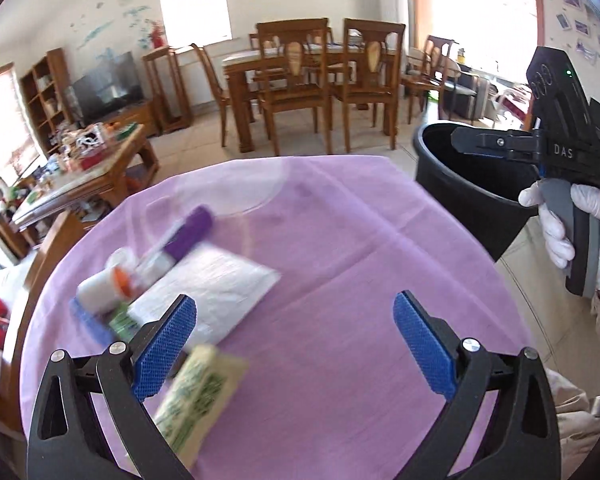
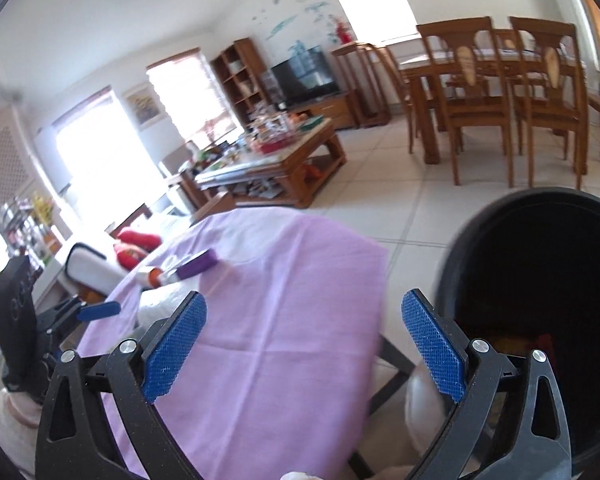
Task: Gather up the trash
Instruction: 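Move both open tools back over the table, then grasp the beige sachet with the left tool while the right tool grasps the bubble-wrap pouch, then carry the sachet and pouch over the black bin and open both tools, then move both open tools back over the table, then grasp the green gum pack with the left tool while the right tool grasps the purple spray bottle, then carry the gum pack and spray bottle over the black bin and open both tools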
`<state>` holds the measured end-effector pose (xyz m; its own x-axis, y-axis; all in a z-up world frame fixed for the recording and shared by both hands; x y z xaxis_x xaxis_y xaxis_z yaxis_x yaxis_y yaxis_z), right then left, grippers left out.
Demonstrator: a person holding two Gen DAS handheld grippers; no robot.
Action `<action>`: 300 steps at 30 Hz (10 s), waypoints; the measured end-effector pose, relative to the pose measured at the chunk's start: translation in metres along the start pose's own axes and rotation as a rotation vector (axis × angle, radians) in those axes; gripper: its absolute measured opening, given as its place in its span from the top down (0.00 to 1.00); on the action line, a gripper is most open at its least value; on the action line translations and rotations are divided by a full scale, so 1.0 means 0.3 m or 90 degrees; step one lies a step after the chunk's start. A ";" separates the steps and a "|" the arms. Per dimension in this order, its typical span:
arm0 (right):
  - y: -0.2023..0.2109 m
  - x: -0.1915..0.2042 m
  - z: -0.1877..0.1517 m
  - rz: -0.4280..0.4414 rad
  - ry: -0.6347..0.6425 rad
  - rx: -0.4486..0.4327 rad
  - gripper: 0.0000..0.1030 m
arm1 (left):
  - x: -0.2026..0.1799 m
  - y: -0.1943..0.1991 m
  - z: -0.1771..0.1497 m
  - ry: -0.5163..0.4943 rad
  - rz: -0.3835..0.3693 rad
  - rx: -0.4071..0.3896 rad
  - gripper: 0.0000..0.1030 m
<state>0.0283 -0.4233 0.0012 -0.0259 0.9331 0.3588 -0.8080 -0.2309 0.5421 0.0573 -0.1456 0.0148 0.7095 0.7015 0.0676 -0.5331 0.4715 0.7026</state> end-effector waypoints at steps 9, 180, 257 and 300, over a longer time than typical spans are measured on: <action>-0.181 0.346 -0.021 0.071 0.100 0.068 0.06 | 0.229 0.058 -0.163 0.038 0.016 0.029 0.05; 0.413 -0.522 -0.066 -0.113 -0.143 -0.068 0.06 | -0.521 -0.174 0.344 0.040 -0.141 -0.077 0.05; -0.842 0.788 0.018 0.149 0.633 0.355 0.73 | 0.478 -0.014 -0.244 0.257 0.058 0.081 0.70; 0.518 -0.350 0.036 0.002 -0.049 -0.166 0.75 | -0.371 -0.067 0.322 0.122 -0.225 -0.147 0.71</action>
<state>-0.0881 -0.5601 0.0560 0.0073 0.9063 0.4225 -0.9327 -0.1462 0.3297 0.0335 -0.2849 0.0616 0.7793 0.5528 -0.2951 -0.3782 0.7905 0.4817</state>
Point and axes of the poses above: each gripper's, at about its wrist camera, not at the fingertips, and y roughly against the way its jaws point, x to its left, z to its top, the point moved 2 cm from there along -y, roughly the way its jaws point, and after that the axes turned 2 degrees about -z, right-handed, at the moved point
